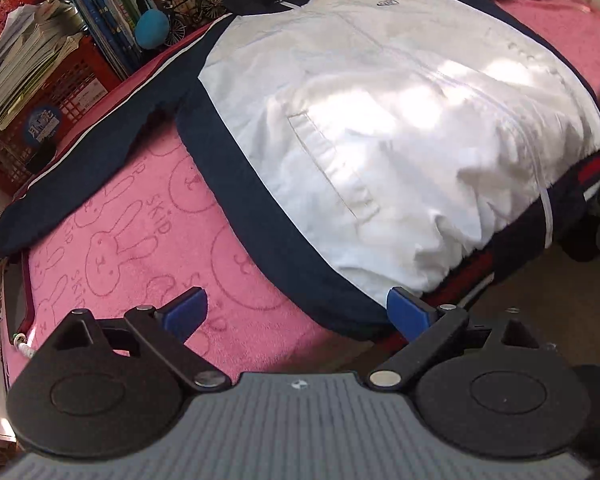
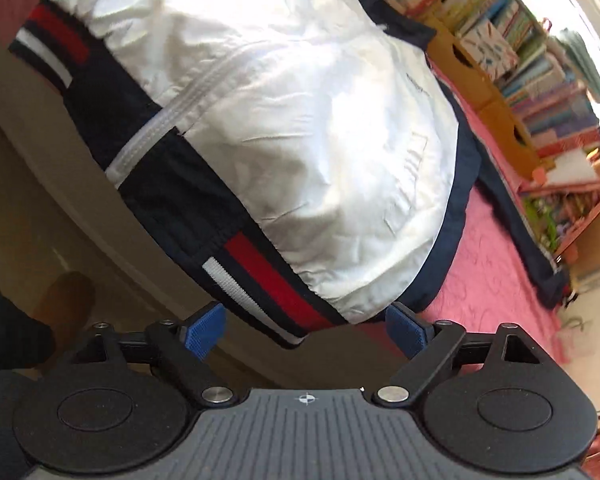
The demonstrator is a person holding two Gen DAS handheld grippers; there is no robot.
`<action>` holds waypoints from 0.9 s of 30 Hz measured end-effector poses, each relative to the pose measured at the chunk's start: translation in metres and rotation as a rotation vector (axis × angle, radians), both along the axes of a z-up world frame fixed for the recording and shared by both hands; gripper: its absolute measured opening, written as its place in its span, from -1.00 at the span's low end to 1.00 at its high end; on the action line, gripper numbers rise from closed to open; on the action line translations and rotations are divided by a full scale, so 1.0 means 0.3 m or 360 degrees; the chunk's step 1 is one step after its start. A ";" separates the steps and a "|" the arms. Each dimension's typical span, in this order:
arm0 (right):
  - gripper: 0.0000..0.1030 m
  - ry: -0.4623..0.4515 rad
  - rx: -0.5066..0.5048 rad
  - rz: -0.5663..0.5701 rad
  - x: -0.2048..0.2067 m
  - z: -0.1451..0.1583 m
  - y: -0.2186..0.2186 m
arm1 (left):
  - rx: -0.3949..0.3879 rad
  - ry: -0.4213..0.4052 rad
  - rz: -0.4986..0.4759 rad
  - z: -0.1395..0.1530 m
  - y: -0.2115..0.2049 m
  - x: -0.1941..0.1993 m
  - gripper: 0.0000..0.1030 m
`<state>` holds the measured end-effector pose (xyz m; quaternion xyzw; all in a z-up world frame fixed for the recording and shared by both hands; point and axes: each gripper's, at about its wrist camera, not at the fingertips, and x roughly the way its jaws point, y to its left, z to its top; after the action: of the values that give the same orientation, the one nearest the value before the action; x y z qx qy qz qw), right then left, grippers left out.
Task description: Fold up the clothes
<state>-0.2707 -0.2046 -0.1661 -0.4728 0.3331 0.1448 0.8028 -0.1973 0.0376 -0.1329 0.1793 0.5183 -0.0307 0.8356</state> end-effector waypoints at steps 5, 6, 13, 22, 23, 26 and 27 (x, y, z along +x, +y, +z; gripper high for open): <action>0.98 -0.0496 -0.0321 0.0451 -0.102 -0.171 -0.008 | 0.0073 0.0025 -0.0091 -0.050 -0.105 -0.073 0.90; 0.96 -0.0509 -0.0310 0.0514 -0.106 -0.185 -0.010 | 0.0087 0.0009 -0.0127 -0.058 -0.125 -0.084 0.90; 0.93 -0.0699 -0.0258 0.0882 -0.182 -0.271 0.020 | 0.0340 -0.0120 -0.0459 -0.156 -0.278 -0.155 0.90; -0.86 -0.0609 0.0331 0.0673 -0.141 0.053 0.026 | 0.0579 -0.0493 -0.0817 -0.177 -0.446 -0.157 0.90; -0.85 -0.0625 0.0365 0.0648 -0.134 0.086 0.021 | 0.0614 -0.0545 -0.0843 -0.183 -0.467 -0.151 0.90; -0.85 -0.0647 0.0453 0.0579 -0.112 0.164 0.003 | 0.0706 -0.0698 -0.0872 -0.190 -0.517 -0.123 0.90; -0.85 -0.0654 0.0491 0.0552 -0.107 0.183 -0.005 | 0.0725 -0.0741 -0.0828 -0.180 -0.518 -0.107 0.89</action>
<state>-0.3026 -0.2061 -0.1113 -0.4145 0.0521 0.2299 0.8790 -0.2293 -0.1179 -0.1868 0.4867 0.2466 -0.0841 0.8338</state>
